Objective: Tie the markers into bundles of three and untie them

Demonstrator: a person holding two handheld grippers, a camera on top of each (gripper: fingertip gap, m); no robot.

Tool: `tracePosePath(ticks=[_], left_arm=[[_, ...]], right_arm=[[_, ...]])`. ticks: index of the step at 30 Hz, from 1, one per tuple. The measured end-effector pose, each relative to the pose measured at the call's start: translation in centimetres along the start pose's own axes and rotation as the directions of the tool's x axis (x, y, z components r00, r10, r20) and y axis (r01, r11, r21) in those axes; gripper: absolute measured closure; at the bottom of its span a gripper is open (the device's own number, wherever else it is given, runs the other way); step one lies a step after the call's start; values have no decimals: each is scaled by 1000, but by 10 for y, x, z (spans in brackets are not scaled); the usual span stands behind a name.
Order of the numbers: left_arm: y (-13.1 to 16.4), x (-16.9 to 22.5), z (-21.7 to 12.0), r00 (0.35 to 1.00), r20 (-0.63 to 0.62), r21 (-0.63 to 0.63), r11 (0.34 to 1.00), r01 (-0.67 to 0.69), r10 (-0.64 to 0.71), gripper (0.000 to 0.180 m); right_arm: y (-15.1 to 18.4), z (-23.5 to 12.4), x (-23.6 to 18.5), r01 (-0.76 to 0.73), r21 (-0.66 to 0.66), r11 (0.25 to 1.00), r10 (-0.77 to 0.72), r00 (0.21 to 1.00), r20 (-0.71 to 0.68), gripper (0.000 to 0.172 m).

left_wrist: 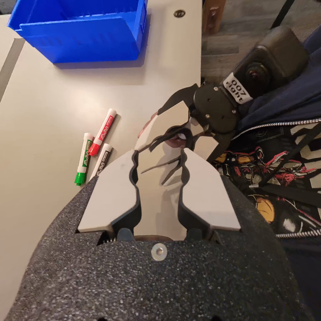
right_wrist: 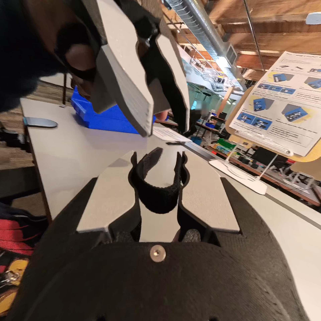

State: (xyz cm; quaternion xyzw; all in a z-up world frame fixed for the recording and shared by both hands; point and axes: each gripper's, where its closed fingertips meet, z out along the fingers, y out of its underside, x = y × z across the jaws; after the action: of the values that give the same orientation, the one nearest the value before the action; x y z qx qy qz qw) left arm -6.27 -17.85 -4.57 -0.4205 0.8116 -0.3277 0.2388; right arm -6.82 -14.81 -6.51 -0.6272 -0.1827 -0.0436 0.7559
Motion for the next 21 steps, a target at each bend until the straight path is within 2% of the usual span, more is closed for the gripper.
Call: tracePosePath(ticks=[1,6,13,16,21], left_arm=[[0,-3,-3,999,-32,27,1000,11,-11,131],[3,-13,-12,971,-221,156,979,133,-97,130],[11,-12,1,850,-489,200,923,327,-195,134],[12,-3,6,823,-538,196,923,332,-182,140],[6,13,5,824,-553,216,935,281,-120,149]], right_arm=[[-2,-1,0,-28,14,1000,27,1000,14,123],[-13,-7,3,-175,91,980,167,982,93,123],[-22,-14,2,-275,142,951,250,953,172,123],[-22,-15,1,-281,143,949,254,950,182,123],[-22,-15,-1,-282,144,948,254,949,189,123]])
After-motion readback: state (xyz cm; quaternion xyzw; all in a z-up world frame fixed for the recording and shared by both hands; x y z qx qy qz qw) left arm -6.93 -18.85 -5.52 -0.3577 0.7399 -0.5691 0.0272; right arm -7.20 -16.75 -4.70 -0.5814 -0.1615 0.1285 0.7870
